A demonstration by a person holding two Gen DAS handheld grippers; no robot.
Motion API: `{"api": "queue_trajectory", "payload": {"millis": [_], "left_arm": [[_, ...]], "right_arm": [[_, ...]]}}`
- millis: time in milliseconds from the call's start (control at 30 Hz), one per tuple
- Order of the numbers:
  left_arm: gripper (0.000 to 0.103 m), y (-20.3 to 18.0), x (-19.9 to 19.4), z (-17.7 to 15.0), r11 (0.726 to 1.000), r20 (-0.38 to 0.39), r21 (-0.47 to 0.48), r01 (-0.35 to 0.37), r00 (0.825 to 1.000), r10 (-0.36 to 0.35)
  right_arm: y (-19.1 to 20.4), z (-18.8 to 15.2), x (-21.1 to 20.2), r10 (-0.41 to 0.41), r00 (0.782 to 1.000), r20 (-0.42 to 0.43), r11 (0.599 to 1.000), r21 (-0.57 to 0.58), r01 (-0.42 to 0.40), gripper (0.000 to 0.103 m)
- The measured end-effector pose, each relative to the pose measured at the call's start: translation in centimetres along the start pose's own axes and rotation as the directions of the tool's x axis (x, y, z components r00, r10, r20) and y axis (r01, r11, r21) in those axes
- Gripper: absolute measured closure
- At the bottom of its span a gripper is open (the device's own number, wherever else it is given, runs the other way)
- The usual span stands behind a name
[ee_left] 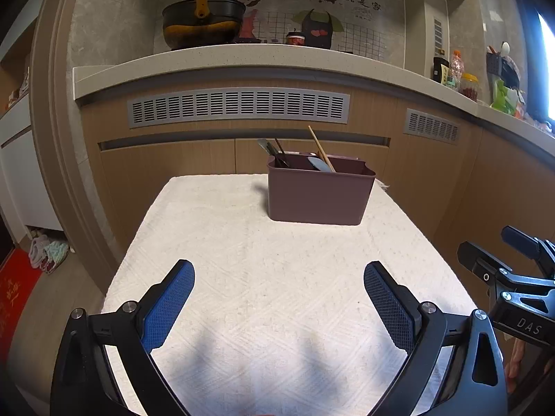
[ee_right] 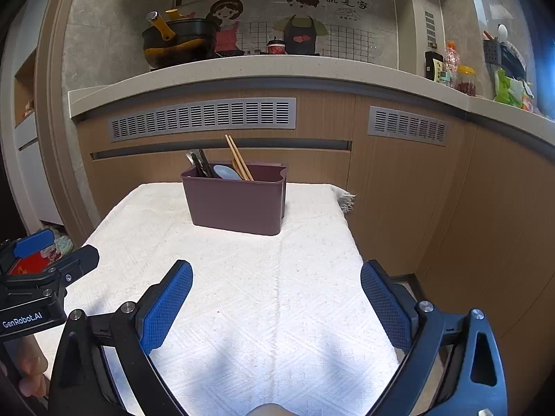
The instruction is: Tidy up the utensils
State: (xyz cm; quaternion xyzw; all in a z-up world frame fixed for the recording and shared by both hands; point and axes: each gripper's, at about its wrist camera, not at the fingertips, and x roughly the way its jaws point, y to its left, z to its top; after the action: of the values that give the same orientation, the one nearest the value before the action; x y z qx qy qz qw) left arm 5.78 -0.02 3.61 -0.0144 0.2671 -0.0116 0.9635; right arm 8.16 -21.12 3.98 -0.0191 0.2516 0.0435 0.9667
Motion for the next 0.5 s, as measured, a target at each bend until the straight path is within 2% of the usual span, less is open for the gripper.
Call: {"api": "queue_trajectory", "payload": {"millis": [500], "left_arm": [[0.005,-0.2,0.11,-0.14,1.0,-0.007,0.008,0.0,1.0,0.0]], "right_arm": [[-0.16,0.01,-0.01,0.004,1.0,0.002,1.0,0.006,-0.004,0.006]]}}
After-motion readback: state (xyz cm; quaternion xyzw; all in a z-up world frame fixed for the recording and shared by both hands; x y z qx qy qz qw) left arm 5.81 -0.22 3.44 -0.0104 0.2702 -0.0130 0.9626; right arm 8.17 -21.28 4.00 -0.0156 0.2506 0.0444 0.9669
